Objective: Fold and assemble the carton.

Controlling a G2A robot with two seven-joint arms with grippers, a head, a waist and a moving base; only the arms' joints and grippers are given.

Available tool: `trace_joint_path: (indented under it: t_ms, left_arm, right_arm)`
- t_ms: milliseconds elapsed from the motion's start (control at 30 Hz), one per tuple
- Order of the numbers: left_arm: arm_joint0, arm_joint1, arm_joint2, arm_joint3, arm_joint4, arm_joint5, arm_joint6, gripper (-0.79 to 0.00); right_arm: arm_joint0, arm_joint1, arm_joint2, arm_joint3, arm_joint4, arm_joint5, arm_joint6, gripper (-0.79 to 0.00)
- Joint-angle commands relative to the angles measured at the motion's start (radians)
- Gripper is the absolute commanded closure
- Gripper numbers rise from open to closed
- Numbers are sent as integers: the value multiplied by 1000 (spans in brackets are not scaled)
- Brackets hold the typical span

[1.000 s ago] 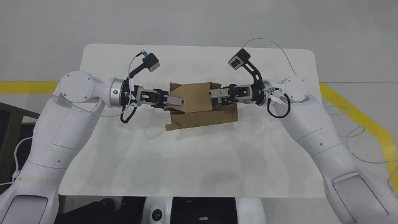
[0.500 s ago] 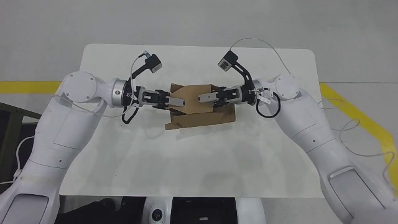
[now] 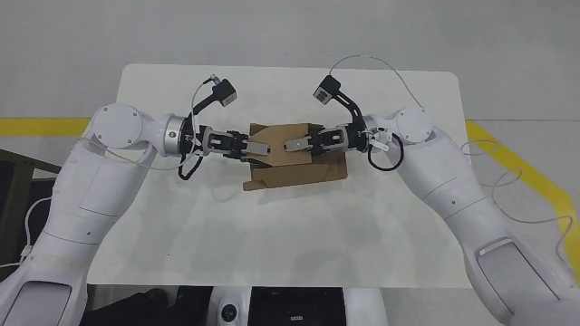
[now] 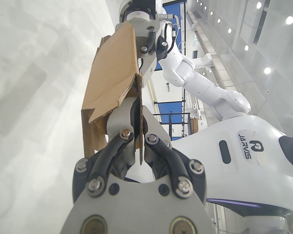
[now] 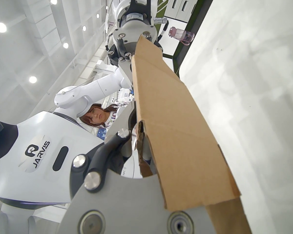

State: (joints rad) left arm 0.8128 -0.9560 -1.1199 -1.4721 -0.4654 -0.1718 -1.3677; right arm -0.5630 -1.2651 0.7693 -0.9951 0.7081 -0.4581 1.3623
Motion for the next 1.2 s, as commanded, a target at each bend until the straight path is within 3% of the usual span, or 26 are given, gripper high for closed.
trace_joint_path:
  t_ms: [0, 33, 67, 133, 167, 200, 767, 1167]
  left_arm:
    - [1, 0, 0, 1, 0, 1, 0, 0]
    - [1, 0, 0, 1, 0, 1, 0, 0]
    - [2, 0, -1, 1, -2, 1, 0, -74]
    - [4, 1, -4, 1, -8, 4, 1, -419]
    - [5, 1, -6, 1, -12, 6, 2, -739]
    - [7, 1, -7, 1, -24, 12, 3, -785]
    - [8, -9, -21, 21, -198, 60, 7, -785]
    - [-5, -20, 3, 8, -223, 83, 17, -785]
  right_arm:
    - [2, -1, -2, 7, -5, -3, -3, 0]
    - [3, -1, -2, 10, -7, -5, -5, 0]
    - [4, -1, -3, 13, -11, -7, -7, 0]
    - [8, -1, -5, 21, -24, -12, -12, 0]
    - [9, -1, -5, 25, -31, -15, -16, 0]
    - [10, -1, -5, 28, -36, -19, -19, 0]
    - [14, -10, -17, 51, -86, -50, -50, 0]
    - [18, -31, -28, 62, -92, -55, -56, 0]
